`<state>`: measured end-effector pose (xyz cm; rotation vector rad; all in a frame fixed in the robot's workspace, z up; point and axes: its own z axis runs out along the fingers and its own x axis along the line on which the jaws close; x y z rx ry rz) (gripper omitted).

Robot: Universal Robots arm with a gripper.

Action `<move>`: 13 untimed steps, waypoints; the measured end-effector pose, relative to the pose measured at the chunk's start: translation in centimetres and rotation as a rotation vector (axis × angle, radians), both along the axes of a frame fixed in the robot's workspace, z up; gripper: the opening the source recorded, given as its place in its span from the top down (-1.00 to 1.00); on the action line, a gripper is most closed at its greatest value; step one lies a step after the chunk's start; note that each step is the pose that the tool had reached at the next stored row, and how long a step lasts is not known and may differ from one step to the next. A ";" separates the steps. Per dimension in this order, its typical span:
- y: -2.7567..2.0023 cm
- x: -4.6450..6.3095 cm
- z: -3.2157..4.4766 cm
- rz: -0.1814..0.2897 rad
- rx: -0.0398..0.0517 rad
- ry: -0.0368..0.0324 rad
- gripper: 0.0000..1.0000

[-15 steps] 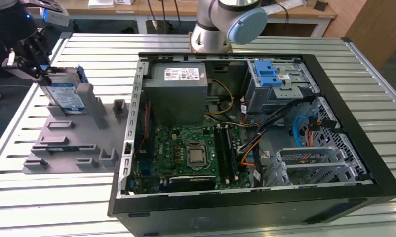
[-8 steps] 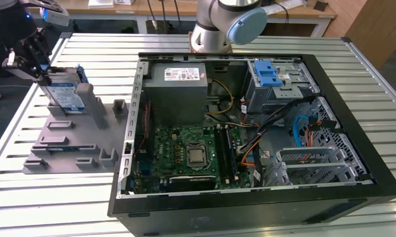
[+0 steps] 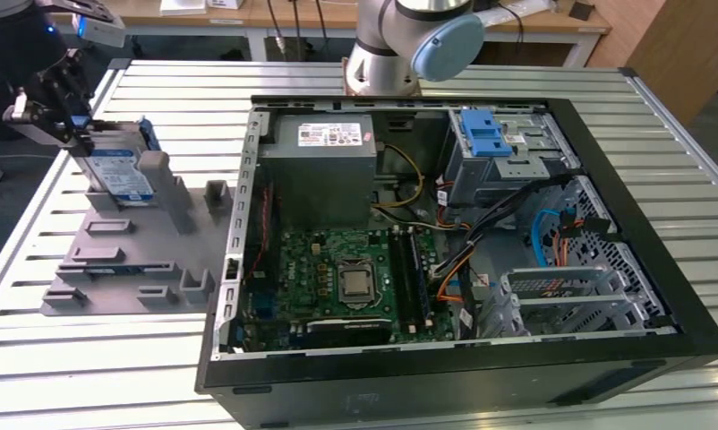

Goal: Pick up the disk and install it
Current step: 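Pick up the disk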

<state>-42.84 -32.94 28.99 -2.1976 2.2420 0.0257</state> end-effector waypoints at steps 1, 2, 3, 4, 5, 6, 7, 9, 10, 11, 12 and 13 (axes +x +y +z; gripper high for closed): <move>0.00 0.0 -0.01 0.000 0.0000 0.0000 0.13; 0.00 0.0 -0.03 0.000 0.0000 0.0000 0.13; 0.00 0.0 -0.04 0.000 0.0000 0.0000 0.13; 0.00 0.0 -0.06 0.000 0.0000 -0.0001 0.13; 0.00 0.0 -0.07 0.000 0.0000 -0.0001 0.13; 0.00 0.0 -0.09 0.000 -0.0001 0.0000 0.15; 0.00 0.0 -0.11 0.000 -0.0001 0.0001 0.15; 0.00 0.0 -0.12 0.000 -0.0001 0.0001 0.27; 0.00 0.0 -0.12 0.000 0.0000 0.0001 0.27; 0.00 0.0 -0.13 0.000 0.0000 -0.0001 0.27; 0.00 0.0 -0.13 0.000 0.0000 0.0000 0.27; 0.00 0.0 -0.12 0.000 0.0001 -0.0002 0.27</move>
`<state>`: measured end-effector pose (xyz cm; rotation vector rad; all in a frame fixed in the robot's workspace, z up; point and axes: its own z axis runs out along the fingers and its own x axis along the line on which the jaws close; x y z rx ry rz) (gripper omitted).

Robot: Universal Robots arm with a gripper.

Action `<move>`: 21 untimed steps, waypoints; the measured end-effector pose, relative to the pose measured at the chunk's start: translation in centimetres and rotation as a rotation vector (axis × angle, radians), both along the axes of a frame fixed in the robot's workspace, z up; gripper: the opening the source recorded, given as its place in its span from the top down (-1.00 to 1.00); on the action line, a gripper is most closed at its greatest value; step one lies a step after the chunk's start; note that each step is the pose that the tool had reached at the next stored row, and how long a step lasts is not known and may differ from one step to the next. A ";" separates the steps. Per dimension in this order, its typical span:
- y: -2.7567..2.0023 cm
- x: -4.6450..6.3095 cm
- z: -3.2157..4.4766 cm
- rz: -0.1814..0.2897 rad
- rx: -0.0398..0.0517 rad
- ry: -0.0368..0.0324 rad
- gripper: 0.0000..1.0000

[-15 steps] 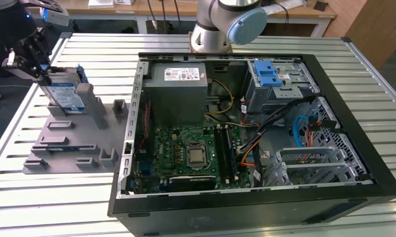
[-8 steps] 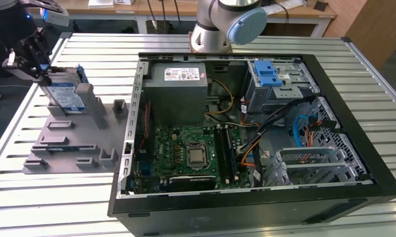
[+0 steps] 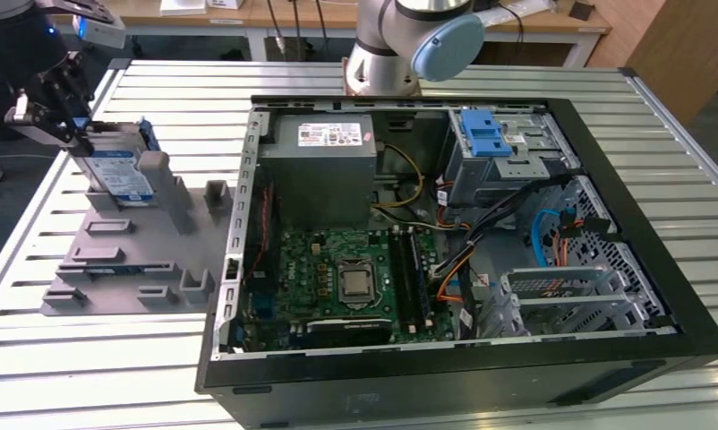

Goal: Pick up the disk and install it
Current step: 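Pick up the disk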

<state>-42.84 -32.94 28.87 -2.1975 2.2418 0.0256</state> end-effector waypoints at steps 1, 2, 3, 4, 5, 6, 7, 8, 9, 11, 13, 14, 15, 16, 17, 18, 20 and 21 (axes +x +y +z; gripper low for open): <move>0.00 0.0 0.03 0.000 0.0001 -0.0001 0.27; 0.00 0.0 0.08 0.000 0.0001 -0.0001 0.27; 0.00 0.0 0.15 0.000 0.0000 0.0000 0.27; 0.00 0.0 0.23 0.000 0.0000 0.0001 0.27; 0.00 0.0 0.28 0.000 0.0001 0.0000 0.27; 0.00 0.0 0.34 0.000 0.0000 -0.0001 0.27; 0.00 0.0 0.43 0.000 0.0000 0.0001 0.27; 0.00 0.0 0.53 0.000 0.0000 0.0001 0.27; 0.00 0.0 0.66 0.000 -0.0001 0.0001 0.27; 0.00 0.0 0.90 0.000 -0.0001 0.0001 0.27; 0.00 0.0 1.18 0.000 0.0000 0.0000 0.27; 0.00 0.0 1.34 0.000 -0.0001 0.0001 0.27; 0.00 0.0 1.50 0.000 -0.0001 0.0001 0.27; 0.00 0.0 1.65 0.000 0.0000 0.0001 0.27; 0.00 0.0 1.77 0.000 0.0000 0.0000 0.27; 0.00 0.0 1.83 0.000 0.0000 0.0001 0.27; 0.00 0.0 1.83 0.000 0.0001 -0.0001 0.27; 0.00 0.0 1.83 0.000 0.0001 -0.0001 0.27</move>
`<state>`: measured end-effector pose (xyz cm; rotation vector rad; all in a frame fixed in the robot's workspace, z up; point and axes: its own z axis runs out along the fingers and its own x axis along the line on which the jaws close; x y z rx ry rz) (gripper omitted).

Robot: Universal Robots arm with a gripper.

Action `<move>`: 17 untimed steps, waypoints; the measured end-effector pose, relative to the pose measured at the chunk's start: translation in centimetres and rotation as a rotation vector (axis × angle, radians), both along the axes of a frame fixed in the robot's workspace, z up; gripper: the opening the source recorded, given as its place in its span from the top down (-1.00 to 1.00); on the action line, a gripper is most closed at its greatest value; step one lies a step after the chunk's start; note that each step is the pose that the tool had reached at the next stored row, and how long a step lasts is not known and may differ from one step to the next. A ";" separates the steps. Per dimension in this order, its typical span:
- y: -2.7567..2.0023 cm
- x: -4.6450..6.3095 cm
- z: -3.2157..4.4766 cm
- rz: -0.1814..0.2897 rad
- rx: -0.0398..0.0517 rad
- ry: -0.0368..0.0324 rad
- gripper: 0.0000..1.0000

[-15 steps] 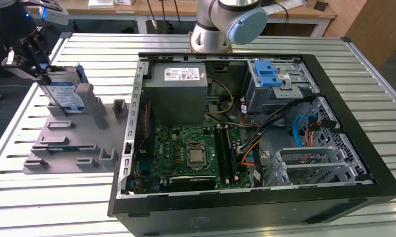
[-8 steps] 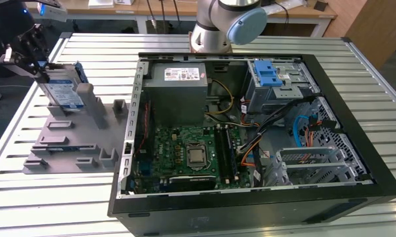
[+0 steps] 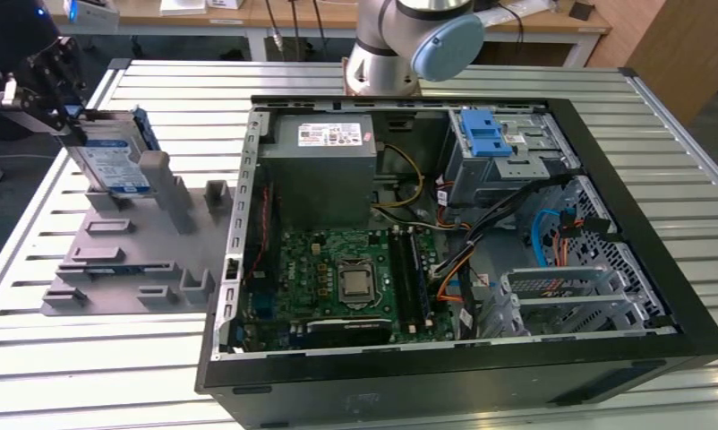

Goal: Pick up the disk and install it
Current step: 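Pick up the disk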

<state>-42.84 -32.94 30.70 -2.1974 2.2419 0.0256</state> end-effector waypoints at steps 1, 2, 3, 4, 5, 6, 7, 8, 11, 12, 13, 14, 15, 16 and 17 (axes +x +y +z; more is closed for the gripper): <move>0.00 0.0 0.00 0.000 0.0000 0.0000 0.27; 0.00 0.0 0.01 0.000 -0.0001 0.0001 0.27; 0.00 0.0 0.07 0.000 -0.0003 0.0006 0.27; 0.00 0.0 0.13 0.000 -0.0003 0.0006 0.27; 0.00 0.0 0.18 0.000 -0.0001 0.0003 0.27; 0.00 0.0 0.26 0.000 -0.0001 0.0002 0.27; 0.00 0.0 0.35 0.000 -0.0001 0.0001 0.27; 0.00 0.0 0.45 0.000 -0.0001 0.0002 0.27; 0.00 0.0 0.72 0.000 -0.0001 0.0001 0.27; 0.00 0.0 0.78 0.000 0.0000 0.0001 0.27; 0.00 0.0 0.83 0.000 -0.0001 0.0001 0.27; 0.00 0.0 0.88 0.000 0.0000 0.0000 0.27; 0.00 0.0 0.90 0.000 0.0000 -0.0001 0.27; 0.00 0.0 0.97 0.000 -0.0001 0.0002 0.27; 0.00 0.0 1.01 0.000 -0.0001 0.0002 0.27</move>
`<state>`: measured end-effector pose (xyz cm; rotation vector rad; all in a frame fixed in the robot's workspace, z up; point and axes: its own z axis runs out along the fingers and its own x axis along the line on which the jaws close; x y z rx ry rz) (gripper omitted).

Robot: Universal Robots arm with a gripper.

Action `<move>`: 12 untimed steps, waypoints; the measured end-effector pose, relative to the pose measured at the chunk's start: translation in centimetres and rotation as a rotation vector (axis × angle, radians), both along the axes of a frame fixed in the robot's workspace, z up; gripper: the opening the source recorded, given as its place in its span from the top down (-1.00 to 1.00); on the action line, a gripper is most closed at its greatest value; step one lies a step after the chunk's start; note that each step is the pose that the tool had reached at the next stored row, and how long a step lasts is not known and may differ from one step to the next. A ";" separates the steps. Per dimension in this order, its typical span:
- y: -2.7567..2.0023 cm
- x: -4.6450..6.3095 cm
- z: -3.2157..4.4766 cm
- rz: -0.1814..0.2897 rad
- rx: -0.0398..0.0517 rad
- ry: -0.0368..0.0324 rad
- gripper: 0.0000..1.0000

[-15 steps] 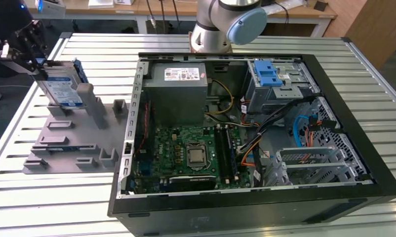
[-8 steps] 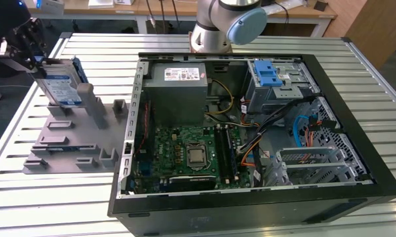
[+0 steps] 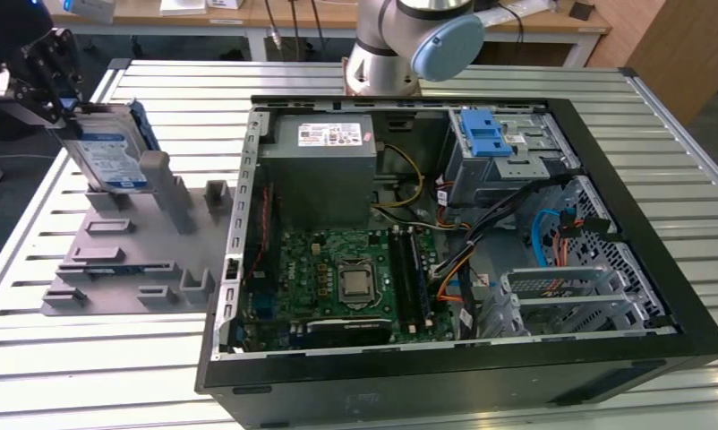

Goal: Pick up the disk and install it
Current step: 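Pick up the disk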

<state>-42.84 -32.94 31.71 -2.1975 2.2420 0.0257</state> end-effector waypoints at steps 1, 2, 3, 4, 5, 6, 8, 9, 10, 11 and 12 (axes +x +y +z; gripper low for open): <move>0.00 0.0 0.05 0.000 0.0000 -0.0001 0.27; 0.00 0.0 0.10 0.000 0.0000 0.0000 0.27; 0.00 0.0 0.16 0.000 0.0000 0.0000 0.27; 0.00 0.0 0.21 0.000 0.0000 0.0000 0.27; 0.00 0.0 0.27 0.000 0.0000 0.0000 0.27; 0.00 0.0 0.32 0.000 0.0001 -0.0001 0.27; 0.00 0.0 0.44 0.000 0.0000 0.0000 0.27; 0.00 0.0 0.49 0.000 0.0000 -0.0001 0.27; 0.00 0.0 0.55 0.000 0.0000 -0.0001 0.27; 0.00 0.0 0.60 0.000 0.0000 -0.0001 0.27; 0.00 0.0 0.65 0.000 0.0001 -0.0001 0.27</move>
